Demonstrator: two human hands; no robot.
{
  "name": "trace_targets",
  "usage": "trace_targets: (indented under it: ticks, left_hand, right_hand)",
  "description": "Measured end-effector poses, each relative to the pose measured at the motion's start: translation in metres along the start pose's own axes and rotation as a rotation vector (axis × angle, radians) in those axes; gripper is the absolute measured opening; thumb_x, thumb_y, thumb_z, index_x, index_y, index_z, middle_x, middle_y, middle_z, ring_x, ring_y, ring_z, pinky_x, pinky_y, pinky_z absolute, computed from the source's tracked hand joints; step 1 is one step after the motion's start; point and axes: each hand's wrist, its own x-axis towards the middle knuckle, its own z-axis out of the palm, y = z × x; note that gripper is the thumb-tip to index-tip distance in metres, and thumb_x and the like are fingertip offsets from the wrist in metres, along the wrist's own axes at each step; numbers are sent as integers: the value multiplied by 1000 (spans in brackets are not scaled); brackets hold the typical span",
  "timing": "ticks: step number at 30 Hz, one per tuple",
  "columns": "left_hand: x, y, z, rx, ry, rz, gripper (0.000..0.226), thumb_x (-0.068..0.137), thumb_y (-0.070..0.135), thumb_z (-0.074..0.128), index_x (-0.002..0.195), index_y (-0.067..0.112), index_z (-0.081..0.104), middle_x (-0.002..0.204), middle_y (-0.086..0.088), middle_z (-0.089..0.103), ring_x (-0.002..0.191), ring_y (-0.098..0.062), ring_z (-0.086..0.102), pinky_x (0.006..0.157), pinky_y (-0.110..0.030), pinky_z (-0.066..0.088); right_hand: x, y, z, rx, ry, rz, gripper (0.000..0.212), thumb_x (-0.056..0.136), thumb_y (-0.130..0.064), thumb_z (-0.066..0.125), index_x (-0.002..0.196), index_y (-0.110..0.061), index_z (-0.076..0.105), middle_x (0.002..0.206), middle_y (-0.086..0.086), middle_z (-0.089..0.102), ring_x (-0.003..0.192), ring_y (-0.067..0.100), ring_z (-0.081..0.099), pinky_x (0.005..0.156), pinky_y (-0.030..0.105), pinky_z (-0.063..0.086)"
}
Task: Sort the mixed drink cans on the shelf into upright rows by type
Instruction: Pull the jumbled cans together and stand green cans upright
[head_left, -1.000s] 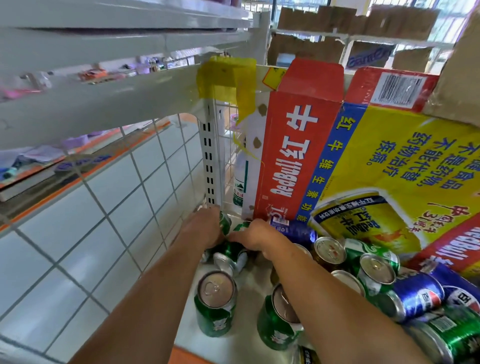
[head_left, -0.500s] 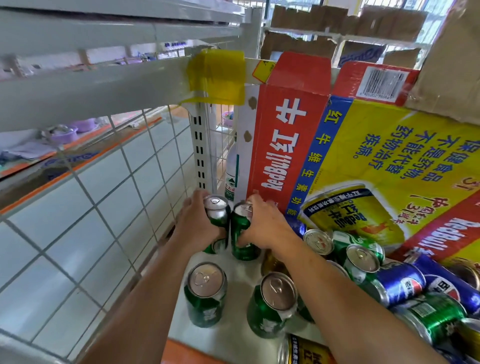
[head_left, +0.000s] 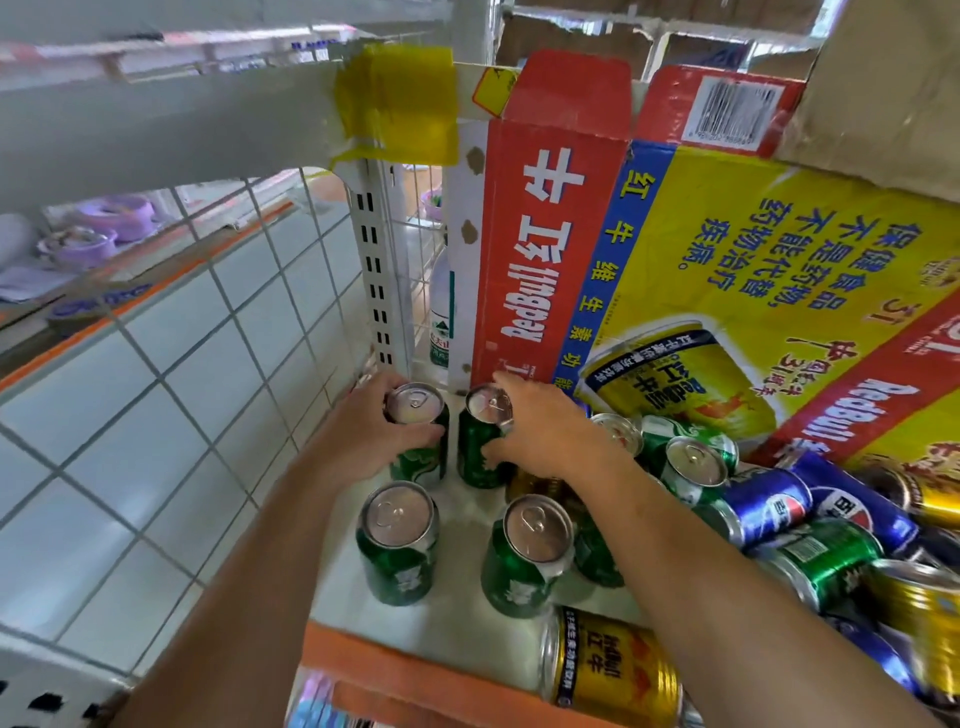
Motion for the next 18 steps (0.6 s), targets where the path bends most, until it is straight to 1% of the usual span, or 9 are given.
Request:
trace_targets:
  ticks: [1,3,5,7,10,13,15,17,18]
  left_hand:
    - [-3,4,-1,23,-4,8,53,75,30,80,119,27,50,117,-1,59,99,-15,56,77,-27,44]
    - [-11,14,-2,131,18,48,69,78,35,77,137,23,44,135,-3,52,113,-16,51,94,-34,42]
    - [-23,33,1,237,25,132,74,80,38,74,143,24,38,147,-3,41,128,-21,44,106,-40,37]
    - [-35,54,8,311,8,268,64,83,36,71,140,26,43,145,2,42,124,-15,45,99,-29,35]
    - [-49,78,26,297,-28,507,45,83,32,71,126,26,57,126,9,54,102,-2,43,78,-10,29]
    - [-67,96,46,344,-94,695,22,85,35,66,105,25,65,103,12,59,94,-10,54,77,-22,40]
    - [-84,108,62,378,-141,851,20,78,38,62,93,24,67,92,10,61,86,-14,59,69,-26,49]
    - [-104,121,85,435,-226,941,24,77,41,60,94,25,66,95,10,61,89,-12,61,64,-26,54]
    - [-111,125,99,502,-283,936,25,82,41,59,101,26,63,102,10,58,98,-12,58,69,-30,56]
  right_hand:
    - [-4,-1,-4,17,21,-8,64,79,-27,76,133,-19,44,131,5,53,120,26,51,98,37,45]
    - [-17,-2,-12,50,86,-17,52,85,-27,69,131,-17,47,128,4,56,116,22,52,93,33,43]
    - [-34,0,-22,85,169,-14,46,89,-29,65,131,-17,49,124,2,58,107,17,53,86,27,42]
    - [-51,5,-29,115,248,-12,44,91,-31,64,131,-18,51,117,0,60,101,15,53,78,23,38]
    - [-82,16,-39,186,387,24,37,91,-26,65,127,-18,58,98,-11,54,92,10,53,72,19,35]
    - [-117,40,-49,218,498,147,32,90,-28,65,121,-20,62,97,-12,60,91,7,57,78,23,45]
    - [-138,64,-52,237,539,259,19,88,-31,67,105,-23,64,85,-13,61,77,3,58,71,22,48]
    - [-154,90,-49,190,517,377,9,88,-30,67,91,-23,62,78,-11,62,75,8,61,69,26,50]
    - [-159,102,-46,151,463,427,11,88,-30,66,90,-20,62,81,-6,65,78,15,63,72,32,51]
